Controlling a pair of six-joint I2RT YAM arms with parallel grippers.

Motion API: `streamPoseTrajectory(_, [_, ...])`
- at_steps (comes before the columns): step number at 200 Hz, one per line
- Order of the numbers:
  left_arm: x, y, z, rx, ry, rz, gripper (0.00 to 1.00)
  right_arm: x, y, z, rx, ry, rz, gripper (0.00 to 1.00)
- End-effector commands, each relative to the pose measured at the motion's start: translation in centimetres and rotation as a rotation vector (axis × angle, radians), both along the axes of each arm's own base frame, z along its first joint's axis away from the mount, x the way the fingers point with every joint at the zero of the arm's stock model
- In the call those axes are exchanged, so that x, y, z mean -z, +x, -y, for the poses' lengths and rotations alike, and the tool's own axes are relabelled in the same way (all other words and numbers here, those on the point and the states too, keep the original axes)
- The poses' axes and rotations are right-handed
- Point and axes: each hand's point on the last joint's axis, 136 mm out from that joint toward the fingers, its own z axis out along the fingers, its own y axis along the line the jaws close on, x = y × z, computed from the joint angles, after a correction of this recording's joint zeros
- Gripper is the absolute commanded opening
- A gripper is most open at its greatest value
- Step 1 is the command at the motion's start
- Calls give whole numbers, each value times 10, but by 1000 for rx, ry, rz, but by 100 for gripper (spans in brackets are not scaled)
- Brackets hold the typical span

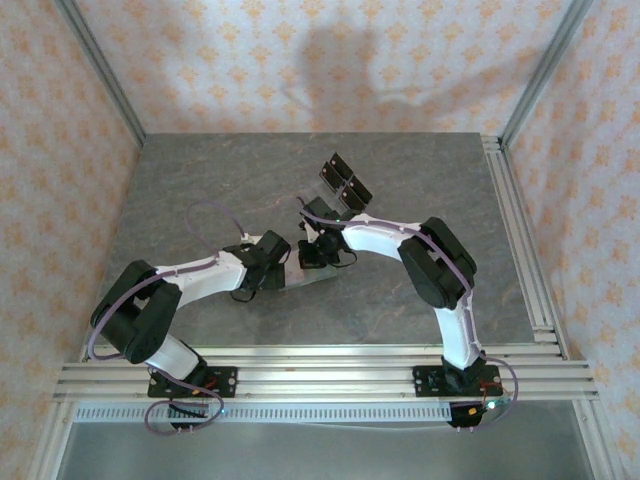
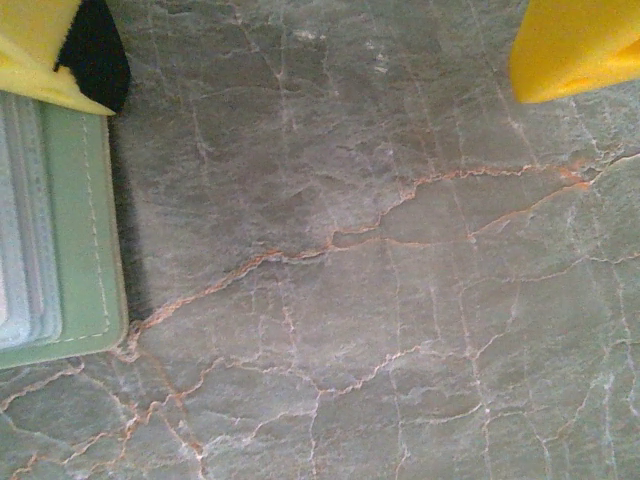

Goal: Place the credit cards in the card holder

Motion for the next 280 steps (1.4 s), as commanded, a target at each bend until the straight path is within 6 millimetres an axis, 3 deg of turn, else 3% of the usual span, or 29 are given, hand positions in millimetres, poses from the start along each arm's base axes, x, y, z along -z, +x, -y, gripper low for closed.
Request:
streamPoseTrajectory(1, [6,-2,-1,-19,-9,-13,100,-10,-2,-11,-21,7,36,0])
streamPoseTrajectory(68, [0,-1,-1,-16,-12,-3,100,-1,11,40,82,-68,67,0])
streamPoseTrajectory(157, [-4,3,2,0,-10,0,100,22,-15,86,136,-158,28,0])
streamPoseTrajectory(230, [-4,6,5,3,-15,0,100,-34,-1,61,111,-39,94,0])
streamPoseTrajectory(280, [0,6,6,4,-19,-9,100,-32,-5,40,68,-28,82,0])
